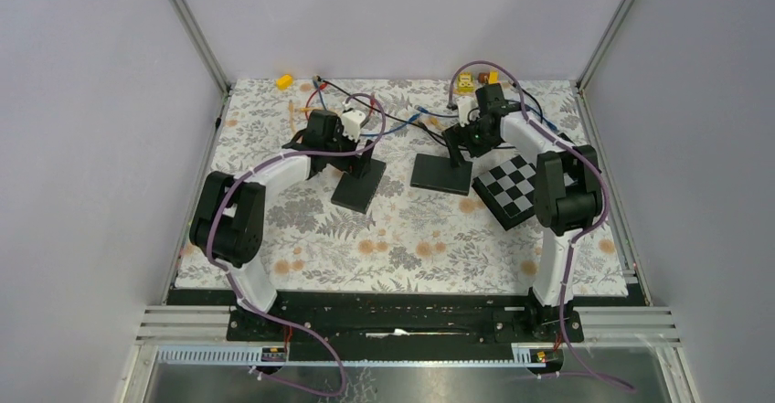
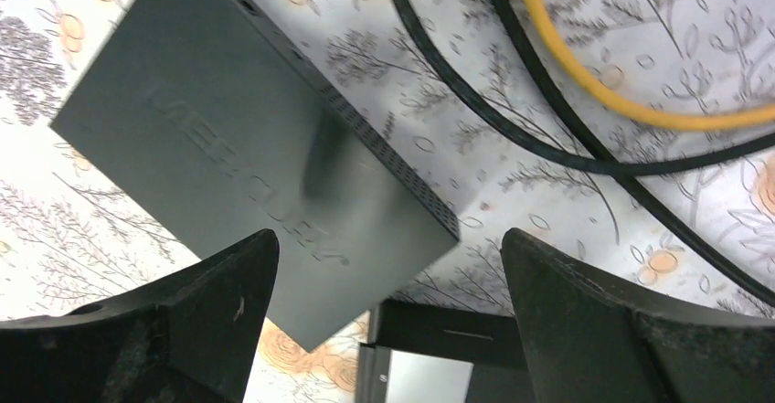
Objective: Pull the plug from the switch port
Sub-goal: Move the switch port to the center of the board.
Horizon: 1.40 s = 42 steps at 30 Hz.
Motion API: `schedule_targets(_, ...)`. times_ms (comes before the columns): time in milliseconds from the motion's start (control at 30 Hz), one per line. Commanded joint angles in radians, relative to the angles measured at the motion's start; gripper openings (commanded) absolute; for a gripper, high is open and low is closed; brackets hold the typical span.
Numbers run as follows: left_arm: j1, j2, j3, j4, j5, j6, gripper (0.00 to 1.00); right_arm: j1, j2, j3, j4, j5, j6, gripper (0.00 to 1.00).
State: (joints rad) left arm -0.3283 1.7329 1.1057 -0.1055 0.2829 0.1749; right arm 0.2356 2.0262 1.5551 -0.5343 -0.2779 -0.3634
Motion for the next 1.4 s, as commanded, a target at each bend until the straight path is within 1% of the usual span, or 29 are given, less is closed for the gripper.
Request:
schedule_targets(0, 0.003, 0.055, 0.062, 0.035, 0.03, -0.076, 0.99, -0.054, -0.039, -0.007, -0.036, -0.006, -0.02, 0.98)
schedule_targets(133, 0.003, 0.088, 0.078, 0.064, 0.036, -0.122, 0.99, -0.099, -0.014, 0.002, -0.058, -0.074, -0.004, 0.96)
schedule_targets(267, 0.005, 0.103, 0.091, 0.081, 0.024, -0.146, 0.99, -0.124, 0.034, 0.032, -0.096, -0.161, 0.004, 0.92)
schedule_targets(333, 0.007, 0.115, 0.097, 0.089, 0.02, -0.168, 0.99, -0.127, 0.059, 0.043, -0.106, -0.201, 0.013, 0.89)
schedule_targets(467, 0.015, 0.163, 0.144, 0.073, 0.019, -0.218, 0.99, -0.127, 0.104, 0.054, -0.112, -0.267, 0.038, 0.8)
schedule_targets(700, 0.024, 0.252, 0.207, 0.102, 0.003, -0.28, 0.99, -0.122, 0.146, 0.044, -0.109, -0.339, 0.062, 0.74)
schedule_targets(867, 0.045, 0.322, 0.253, 0.143, -0.005, -0.365, 0.99, -0.081, 0.161, 0.034, -0.107, -0.301, 0.045, 0.67)
schedule_targets(933, 0.062, 0.34, 0.255, 0.145, -0.007, -0.401, 0.99, -0.055, 0.163, 0.029, -0.107, -0.281, 0.031, 0.66)
schedule_targets(1000, 0.079, 0.346, 0.238, 0.147, -0.007, -0.422, 0.96, -0.029, 0.16, 0.024, -0.108, -0.258, 0.019, 0.65)
schedule_targets(1100, 0.104, 0.33, 0.196, 0.147, 0.005, -0.443, 0.92, 0.012, 0.156, 0.02, -0.108, -0.221, -0.003, 0.64)
schedule_targets(1300, 0.14, 0.235, 0.043, 0.176, -0.008, -0.437, 0.86, 0.076, 0.144, -0.001, -0.108, -0.178, -0.03, 0.62)
schedule_targets(1367, 0.15, 0.206, 0.002, 0.186, 0.01, -0.446, 0.84, 0.087, 0.14, -0.006, -0.108, -0.173, -0.028, 0.62)
